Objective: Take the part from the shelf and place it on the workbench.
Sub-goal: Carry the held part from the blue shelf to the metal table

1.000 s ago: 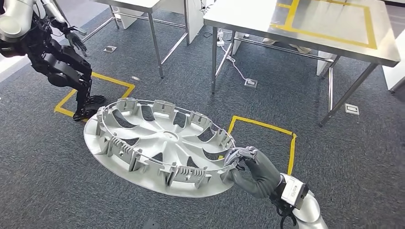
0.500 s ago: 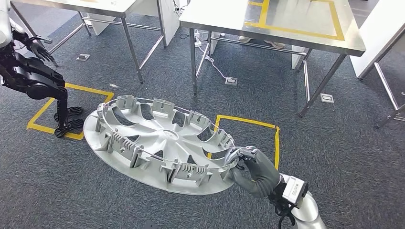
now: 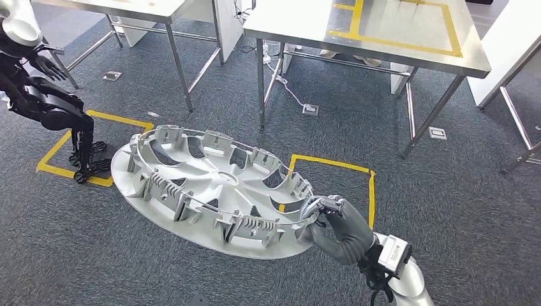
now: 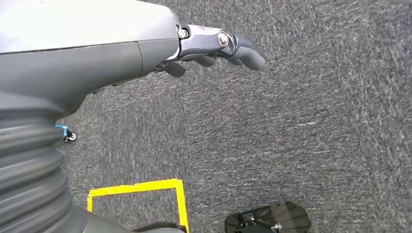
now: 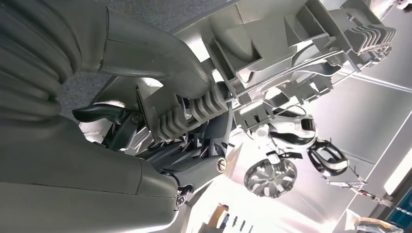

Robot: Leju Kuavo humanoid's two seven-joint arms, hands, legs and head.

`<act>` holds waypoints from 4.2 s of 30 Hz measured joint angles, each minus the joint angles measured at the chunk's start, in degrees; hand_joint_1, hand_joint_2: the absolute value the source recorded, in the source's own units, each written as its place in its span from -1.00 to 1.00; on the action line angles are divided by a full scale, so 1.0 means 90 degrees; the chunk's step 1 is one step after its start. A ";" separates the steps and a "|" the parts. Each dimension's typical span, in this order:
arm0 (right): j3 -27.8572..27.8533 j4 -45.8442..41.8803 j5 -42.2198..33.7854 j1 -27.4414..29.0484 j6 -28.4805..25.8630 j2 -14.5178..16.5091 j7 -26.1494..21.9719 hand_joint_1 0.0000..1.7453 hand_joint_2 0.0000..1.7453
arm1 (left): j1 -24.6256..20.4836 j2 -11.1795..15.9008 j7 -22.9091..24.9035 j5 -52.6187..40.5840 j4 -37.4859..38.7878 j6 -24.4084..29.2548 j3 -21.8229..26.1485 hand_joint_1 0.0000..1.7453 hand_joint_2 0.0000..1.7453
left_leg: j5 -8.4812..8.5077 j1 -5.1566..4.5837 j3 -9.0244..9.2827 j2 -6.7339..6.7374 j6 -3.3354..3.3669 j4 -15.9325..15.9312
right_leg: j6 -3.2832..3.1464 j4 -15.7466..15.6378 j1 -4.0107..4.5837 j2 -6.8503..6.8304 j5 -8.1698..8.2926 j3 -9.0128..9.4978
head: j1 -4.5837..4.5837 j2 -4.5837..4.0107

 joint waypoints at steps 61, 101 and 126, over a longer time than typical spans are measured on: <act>-0.0172 0.0055 -0.0016 0.0270 -0.0112 0.0039 -0.0095 1.00 1.00 | 0.0010 0.0091 -0.0017 -0.0221 0.0027 -0.0105 0.0073 -1.00 1.00 | 0.1102 -0.0051 -0.1202 0.0044 -0.0157 0.0146 | -0.0236 -0.0507 0.0099 -0.0092 -0.1465 0.1744 | -0.0045 0.0000; -0.0197 0.0125 -0.0143 0.0032 -0.0072 0.0035 -0.0163 1.00 1.00 | -0.0093 -0.0005 0.0055 -0.0352 0.0019 -0.0137 0.0088 -1.00 1.00 | 0.0317 -0.0007 -0.0269 -0.0311 -0.0201 0.0047 | -0.0144 -0.0387 0.0036 0.0353 -0.0239 0.0415 | -0.0097 0.0000; -0.0201 0.0227 -0.0189 0.0037 -0.0117 0.0050 -0.0084 1.00 1.00 | -0.0014 0.0046 0.0070 -0.0377 0.0035 -0.0106 0.0151 -1.00 1.00 | -0.0666 0.0098 -0.0795 0.0065 -0.0570 0.1764 | -0.0420 -0.0225 -0.0013 -0.0231 -0.0178 0.0268 | -0.0088 0.0000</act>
